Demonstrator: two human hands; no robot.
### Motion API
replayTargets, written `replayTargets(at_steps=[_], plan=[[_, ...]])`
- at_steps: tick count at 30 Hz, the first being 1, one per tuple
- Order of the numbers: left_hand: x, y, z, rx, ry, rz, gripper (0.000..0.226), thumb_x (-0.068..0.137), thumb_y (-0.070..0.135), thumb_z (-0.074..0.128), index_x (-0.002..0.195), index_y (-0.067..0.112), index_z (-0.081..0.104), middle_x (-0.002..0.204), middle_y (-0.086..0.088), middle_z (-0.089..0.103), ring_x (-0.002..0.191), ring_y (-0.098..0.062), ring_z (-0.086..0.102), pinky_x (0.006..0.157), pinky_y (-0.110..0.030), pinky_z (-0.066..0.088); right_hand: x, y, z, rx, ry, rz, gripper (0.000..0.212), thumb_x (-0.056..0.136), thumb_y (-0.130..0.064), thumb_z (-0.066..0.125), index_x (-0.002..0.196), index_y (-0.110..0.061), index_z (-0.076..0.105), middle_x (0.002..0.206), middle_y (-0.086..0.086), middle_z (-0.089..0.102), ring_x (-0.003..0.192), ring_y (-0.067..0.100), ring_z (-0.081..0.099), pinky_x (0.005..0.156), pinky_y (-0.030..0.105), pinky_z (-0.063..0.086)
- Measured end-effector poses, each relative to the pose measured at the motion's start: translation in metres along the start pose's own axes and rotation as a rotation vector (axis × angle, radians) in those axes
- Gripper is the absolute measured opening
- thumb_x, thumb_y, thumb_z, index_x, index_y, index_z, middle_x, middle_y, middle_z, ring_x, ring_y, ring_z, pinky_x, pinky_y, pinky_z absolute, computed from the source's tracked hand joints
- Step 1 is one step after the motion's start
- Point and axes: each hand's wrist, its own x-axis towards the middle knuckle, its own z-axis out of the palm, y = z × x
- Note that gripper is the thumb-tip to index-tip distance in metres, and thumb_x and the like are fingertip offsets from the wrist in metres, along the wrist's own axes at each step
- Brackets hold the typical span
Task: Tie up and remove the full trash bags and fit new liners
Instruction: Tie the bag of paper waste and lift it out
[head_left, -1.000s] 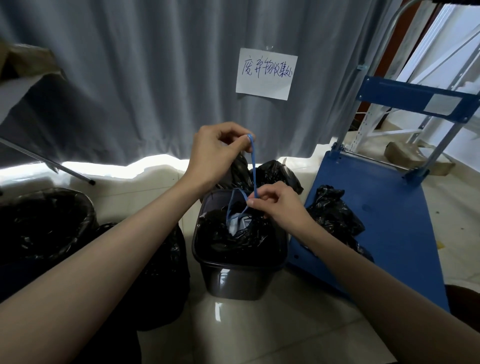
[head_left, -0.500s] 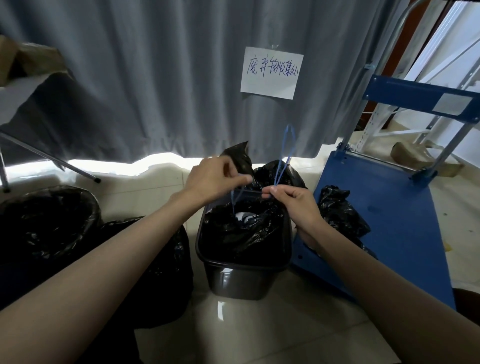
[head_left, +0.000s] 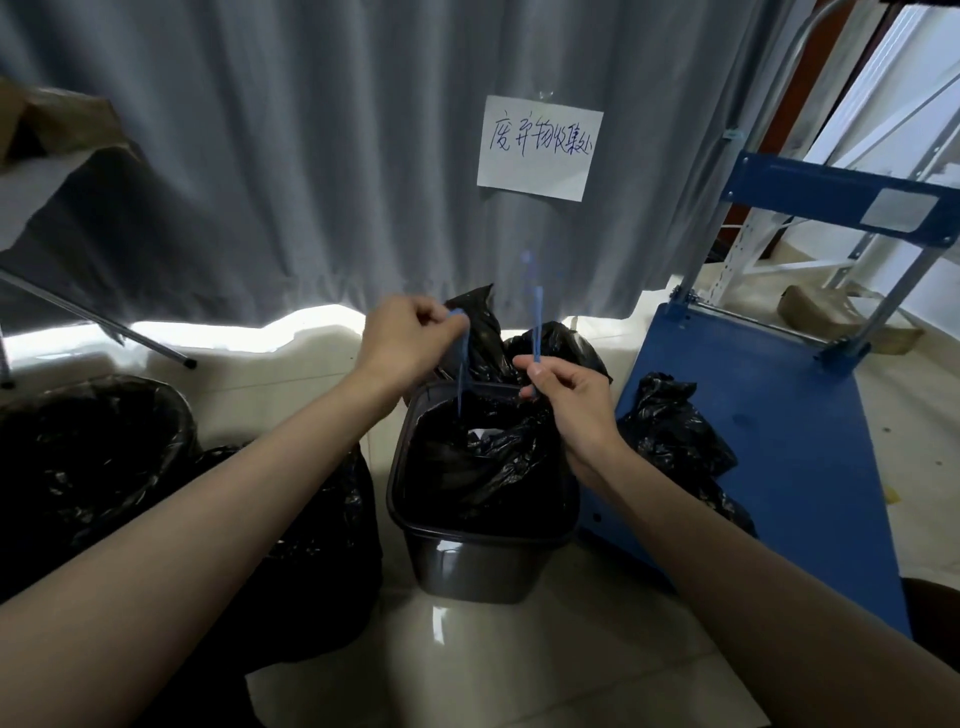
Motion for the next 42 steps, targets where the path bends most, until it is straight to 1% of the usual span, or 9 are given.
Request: replayTargets(at_steps=[4,8,11,16,23,29,34,38,42], plan=[[-0.001,0.008,-0.006,-0.164,0.000,0.010,0.016,0.082,0.028,0.074,0.076,0.014,0.073,0.071,-0.006,0.063,0.059,-0.009,0.049,0.057,-0.019,0.041,0.001,0.003,0.008,0.015,-0.017,0.053,0.022,0.095,-0.005,0.060,0.113,-0.005,0.072,0.087,0.001,0.071,0.062,0.006,0.052,0.073,0.023,0.053],[-0.001,0.014,-0.006,-0.232,-0.043,0.096,0.012,0.079,0.028,0.078,0.073,0.019,0.074,0.079,-0.001,0.067,0.065,-0.006,0.056,0.064,-0.017,0.043,0.002,0.002,0.015,0.042,-0.005,0.109,0.010,0.090,-0.002,0.066,0.099,-0.005,0.065,0.068,0.003,0.062,0.059,0.011,0.055,0.059,0.022,0.050],[-0.003,0.019,-0.003,-0.201,-0.122,0.163,0.011,0.078,0.027,0.080,0.074,0.018,0.075,0.077,0.005,0.070,0.066,-0.004,0.060,0.065,-0.015,0.046,0.002,0.002,0.016,0.023,-0.042,0.109,0.006,0.089,-0.003,0.067,0.092,-0.007,0.069,0.068,0.004,0.063,0.060,0.010,0.055,0.058,0.022,0.048],[-0.008,0.024,0.003,-0.167,-0.193,0.252,0.013,0.079,0.022,0.079,0.081,0.010,0.077,0.079,-0.004,0.074,0.070,-0.006,0.063,0.064,-0.017,0.048,0.000,0.000,0.017,0.003,-0.113,0.061,0.006,0.087,0.000,0.067,0.089,-0.005,0.068,0.065,0.001,0.062,0.061,0.011,0.058,0.063,0.028,0.051],[-0.002,0.028,0.011,-0.201,-0.230,0.207,0.014,0.078,0.022,0.080,0.085,0.009,0.078,0.081,-0.005,0.075,0.075,-0.013,0.067,0.075,-0.028,0.053,-0.004,-0.003,0.016,-0.018,-0.224,0.041,0.013,0.084,0.000,0.071,0.093,-0.008,0.076,0.080,0.010,0.073,0.072,0.016,0.067,0.073,0.026,0.057],[-0.004,0.034,0.020,-0.183,-0.292,0.209,0.011,0.081,0.017,0.078,0.083,0.007,0.077,0.074,-0.012,0.072,0.067,-0.012,0.065,0.068,-0.022,0.052,-0.005,-0.003,0.017,-0.029,-0.214,0.033,0.009,0.079,0.000,0.076,0.088,0.000,0.077,0.078,0.019,0.072,0.066,0.019,0.065,0.069,0.027,0.057],[-0.001,0.032,0.023,-0.161,-0.283,0.200,0.010,0.081,0.021,0.078,0.082,0.011,0.077,0.070,-0.006,0.073,0.067,-0.014,0.068,0.068,-0.021,0.054,-0.007,-0.001,0.023,-0.076,-0.214,0.019,0.010,0.080,-0.007,0.077,0.086,0.002,0.076,0.073,0.025,0.068,0.059,0.016,0.060,0.063,0.025,0.054],[0.000,0.024,0.019,-0.144,-0.291,0.224,0.012,0.080,0.018,0.079,0.089,0.012,0.078,0.080,-0.001,0.075,0.078,-0.012,0.071,0.076,-0.022,0.056,-0.004,0.003,0.023,-0.011,-0.155,0.078,0.009,0.083,-0.006,0.075,0.076,-0.001,0.072,0.063,0.014,0.065,0.056,0.014,0.059,0.060,0.024,0.054],[0.001,-0.002,0.012,0.133,-0.177,0.273,0.017,0.070,0.030,0.085,0.072,0.018,0.074,0.068,0.004,0.070,0.062,-0.005,0.061,0.061,-0.019,0.047,-0.001,0.010,0.014,0.065,-0.099,0.121,0.003,0.084,-0.004,0.073,0.082,-0.002,0.072,0.069,0.011,0.067,0.061,0.015,0.061,0.061,0.024,0.054]])
